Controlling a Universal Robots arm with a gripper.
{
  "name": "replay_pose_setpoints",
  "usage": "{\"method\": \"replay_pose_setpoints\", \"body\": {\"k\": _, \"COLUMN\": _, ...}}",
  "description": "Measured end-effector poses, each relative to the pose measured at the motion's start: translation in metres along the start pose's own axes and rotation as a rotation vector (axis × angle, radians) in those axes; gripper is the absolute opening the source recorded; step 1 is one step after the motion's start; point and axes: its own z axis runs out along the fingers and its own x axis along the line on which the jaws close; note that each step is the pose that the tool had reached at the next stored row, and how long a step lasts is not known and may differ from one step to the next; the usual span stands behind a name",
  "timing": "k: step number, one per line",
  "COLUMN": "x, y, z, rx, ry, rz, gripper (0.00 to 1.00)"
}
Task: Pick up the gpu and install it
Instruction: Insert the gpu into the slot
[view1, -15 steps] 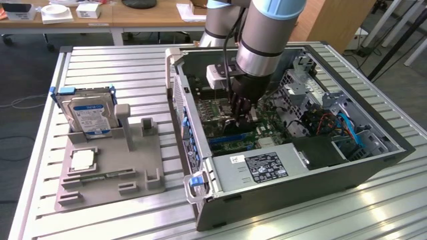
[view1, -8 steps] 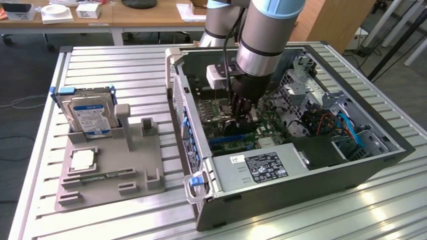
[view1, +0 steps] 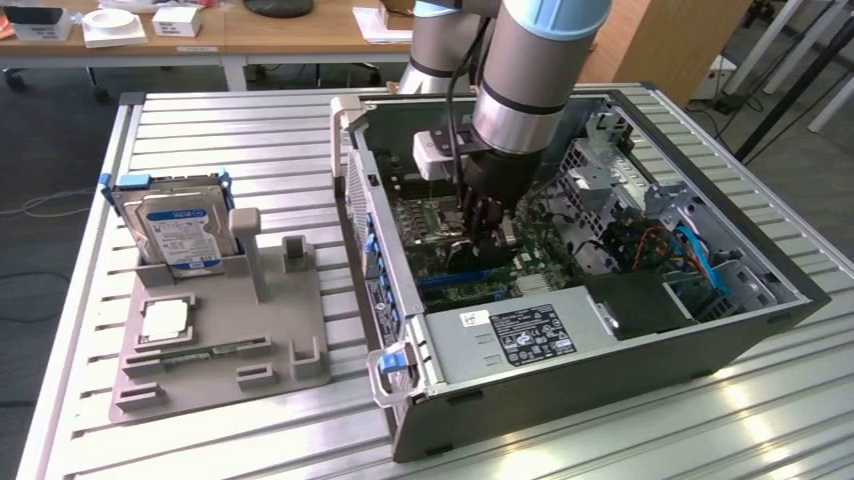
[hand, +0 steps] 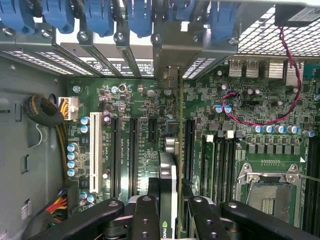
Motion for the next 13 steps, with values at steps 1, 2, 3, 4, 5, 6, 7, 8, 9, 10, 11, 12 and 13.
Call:
{"method": "replay_pose_setpoints", "body": {"k": 1, "x": 0.0001, "y": 0.0, "z": 0.0003, "rx": -0.0001, "ry": 0.0002, "rz": 0.0, "gripper": 0.27}}
{"method": "replay_pose_setpoints", "body": {"k": 2, "x": 0.0002, "y": 0.0, "z": 0.0007, "rx": -0.0001, "ry": 0.0001, "rz": 0.0, "gripper": 0.27}}
{"method": "replay_pose_setpoints", "body": {"k": 3, "x": 0.0002, "y": 0.0, "z": 0.0011, "rx": 0.0, "ry": -0.0001, "rz": 0.0, "gripper": 0.27}}
{"method": "replay_pose_setpoints", "body": {"k": 4, "x": 0.0002, "y": 0.0, "z": 0.0016, "rx": 0.0, "ry": -0.0001, "rz": 0.0, "gripper": 0.27}}
{"method": "replay_pose_setpoints", "body": {"k": 5, "x": 0.0002, "y": 0.0, "z": 0.0021, "rx": 0.0, "ry": -0.0001, "rz": 0.0, "gripper": 0.27}}
{"method": "replay_pose_setpoints", "body": {"k": 6, "x": 0.0002, "y": 0.0, "z": 0.0022, "rx": -0.0001, "ry": 0.0001, "rz": 0.0, "gripper": 0.27}}
{"method": "replay_pose_setpoints", "body": {"k": 7, "x": 0.0002, "y": 0.0, "z": 0.0022, "rx": -0.0001, "ry": 0.0002, "rz": 0.0, "gripper": 0.27}}
{"method": "replay_pose_setpoints", "body": {"k": 8, "x": 0.0002, "y": 0.0, "z": 0.0022, "rx": -0.0001, "ry": 0.0, "rz": 0.0, "gripper": 0.27}}
{"method": "replay_pose_setpoints", "body": {"k": 9, "x": 0.0002, "y": -0.0001, "z": 0.0023, "rx": 0.0, "ry": 0.0, "rz": 0.0, "gripper": 0.27}}
{"method": "replay_pose_setpoints", "body": {"k": 10, "x": 0.0002, "y": 0.0, "z": 0.0023, "rx": 0.0, "ry": 0.0, "rz": 0.0, "gripper": 0.27}}
{"method": "replay_pose_setpoints", "body": {"k": 11, "x": 0.0002, "y": 0.0, "z": 0.0023, "rx": -0.0001, "ry": 0.0004, "rz": 0.0, "gripper": 0.27}}
{"method": "replay_pose_setpoints", "body": {"k": 12, "x": 0.0002, "y": -0.0001, "z": 0.0023, "rx": 0.0001, "ry": 0.001, "rz": 0.0, "gripper": 0.27}}
{"method": "replay_pose_setpoints", "body": {"k": 13, "x": 0.0003, "y": -0.0001, "z": 0.0023, "rx": 0.0, "ry": 0.0016, "rz": 0.0, "gripper": 0.27}}
